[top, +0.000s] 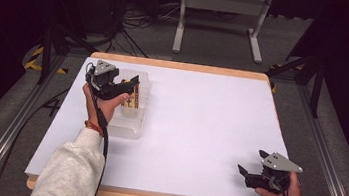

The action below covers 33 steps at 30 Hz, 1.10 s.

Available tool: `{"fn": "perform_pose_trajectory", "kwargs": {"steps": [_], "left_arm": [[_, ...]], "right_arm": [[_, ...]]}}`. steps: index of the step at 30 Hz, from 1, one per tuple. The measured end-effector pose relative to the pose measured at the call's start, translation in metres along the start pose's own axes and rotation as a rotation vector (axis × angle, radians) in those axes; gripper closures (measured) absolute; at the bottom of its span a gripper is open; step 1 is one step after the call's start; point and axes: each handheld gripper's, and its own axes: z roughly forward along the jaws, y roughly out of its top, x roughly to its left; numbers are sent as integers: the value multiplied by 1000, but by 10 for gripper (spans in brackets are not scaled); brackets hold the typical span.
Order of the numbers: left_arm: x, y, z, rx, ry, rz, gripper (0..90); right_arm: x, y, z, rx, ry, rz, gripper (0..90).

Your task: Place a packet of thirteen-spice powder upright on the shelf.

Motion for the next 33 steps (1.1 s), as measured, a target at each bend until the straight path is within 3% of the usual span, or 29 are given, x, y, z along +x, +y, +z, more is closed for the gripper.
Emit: {"fn": "perform_pose_trajectory", "kwargs": {"steps": [7,13,16,33], "left_arm": [[-2,2,-9,6,-41,31,187],[-6,2,-15,12,-51,78,184],[-6,1,-19,12,-74,63,181],[-14,0,-43,-1,-96,145,152]], "right_arm": [[1,1,1,-1,-2,-5,110],[0,0,0,1,-1,-2,110],[0,0,0,2,-1,-1,110],[-1,1,-2,-13,-6,7,110]]}}
